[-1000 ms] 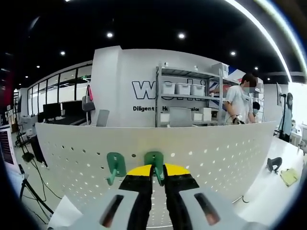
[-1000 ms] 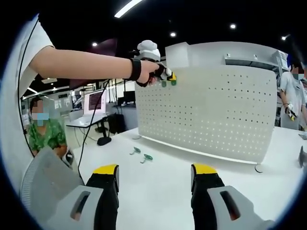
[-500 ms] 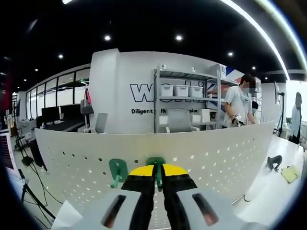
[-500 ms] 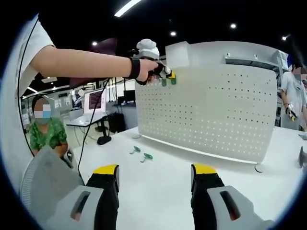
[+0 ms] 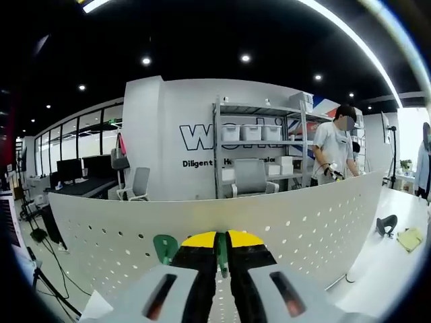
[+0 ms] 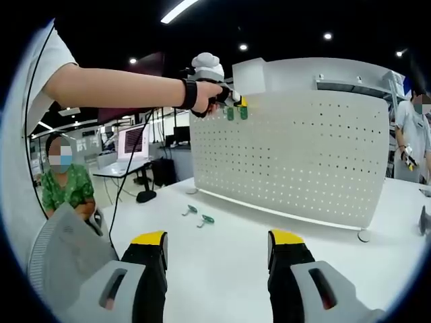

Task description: Insert the hook assembly into the mounting plate slot until the hook locks in place.

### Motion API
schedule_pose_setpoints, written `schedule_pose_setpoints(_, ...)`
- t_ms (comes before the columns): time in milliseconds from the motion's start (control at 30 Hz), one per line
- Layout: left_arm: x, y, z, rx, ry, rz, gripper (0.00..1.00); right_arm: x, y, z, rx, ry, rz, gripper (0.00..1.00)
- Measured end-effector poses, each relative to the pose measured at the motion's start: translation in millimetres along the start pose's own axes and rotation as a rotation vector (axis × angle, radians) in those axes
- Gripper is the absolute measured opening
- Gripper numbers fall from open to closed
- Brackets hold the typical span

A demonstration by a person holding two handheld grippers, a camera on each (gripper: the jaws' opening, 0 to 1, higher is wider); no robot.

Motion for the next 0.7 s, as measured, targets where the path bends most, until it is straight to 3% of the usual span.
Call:
schedule_pose_setpoints(367, 2.8, 4.2, -0.7, -0.004, 0.015, -0.012, 0.08, 0.0, 0.3, 0.8, 0.001, 0.000, -0.001, 0.61)
schedule_pose_setpoints(700, 10.2, 4.2, 4.6, -0.026, 0.073, 0.007, 0.17, -4.7, -6.0, -1.2, 0.013, -0.019, 0.007, 0.64)
Point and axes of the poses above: the point that each gripper's makers call its tool centre point, and the gripper's own axes: x roughly backward along the fingers, z roughly to its right, y roughly out of its underside, the point moved 2 cm from there along x, roughly backward along the fingers, and after that the axes turned 10 degrees about z, right-handed, at the moved point
